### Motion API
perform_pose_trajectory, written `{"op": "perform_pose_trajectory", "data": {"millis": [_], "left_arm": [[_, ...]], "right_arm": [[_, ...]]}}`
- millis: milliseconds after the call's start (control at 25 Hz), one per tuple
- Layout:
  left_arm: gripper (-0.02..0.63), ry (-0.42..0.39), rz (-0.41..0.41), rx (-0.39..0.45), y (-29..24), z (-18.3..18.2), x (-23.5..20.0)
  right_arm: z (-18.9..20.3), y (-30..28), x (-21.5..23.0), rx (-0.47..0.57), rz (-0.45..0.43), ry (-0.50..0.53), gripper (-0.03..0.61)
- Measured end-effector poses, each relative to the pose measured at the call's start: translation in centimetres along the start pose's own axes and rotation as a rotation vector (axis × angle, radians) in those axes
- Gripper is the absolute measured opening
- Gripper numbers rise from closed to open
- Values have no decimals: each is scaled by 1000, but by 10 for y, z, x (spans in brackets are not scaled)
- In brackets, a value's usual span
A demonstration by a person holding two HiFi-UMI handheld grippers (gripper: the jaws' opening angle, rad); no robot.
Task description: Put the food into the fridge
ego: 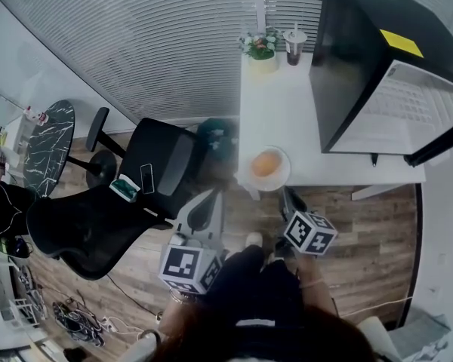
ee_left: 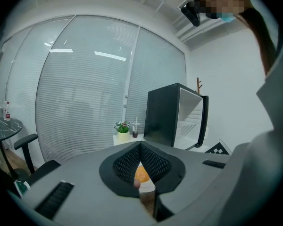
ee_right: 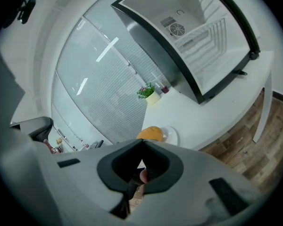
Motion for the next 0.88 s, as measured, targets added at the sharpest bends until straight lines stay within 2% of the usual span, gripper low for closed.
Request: {"op": "perform_pose_trajectory", "data": {"millis": [600, 880], "left_arm": [[5, -8, 4, -6, -3, 1, -5], [5, -9, -5, -19, -2, 2, -7]], "right_arm": [[17, -17, 17, -65, 1, -84, 37], [25, -27, 24, -91, -10, -183, 61]]}}
Point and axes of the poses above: the fingertips, and each gripper's own axes: y backward along the fingers, x to its right, z out of its underside, the point moved 8 cm from there along y, backward along the fingers, and after that the axes turned 3 degrees about z, right-handed, at the moved point
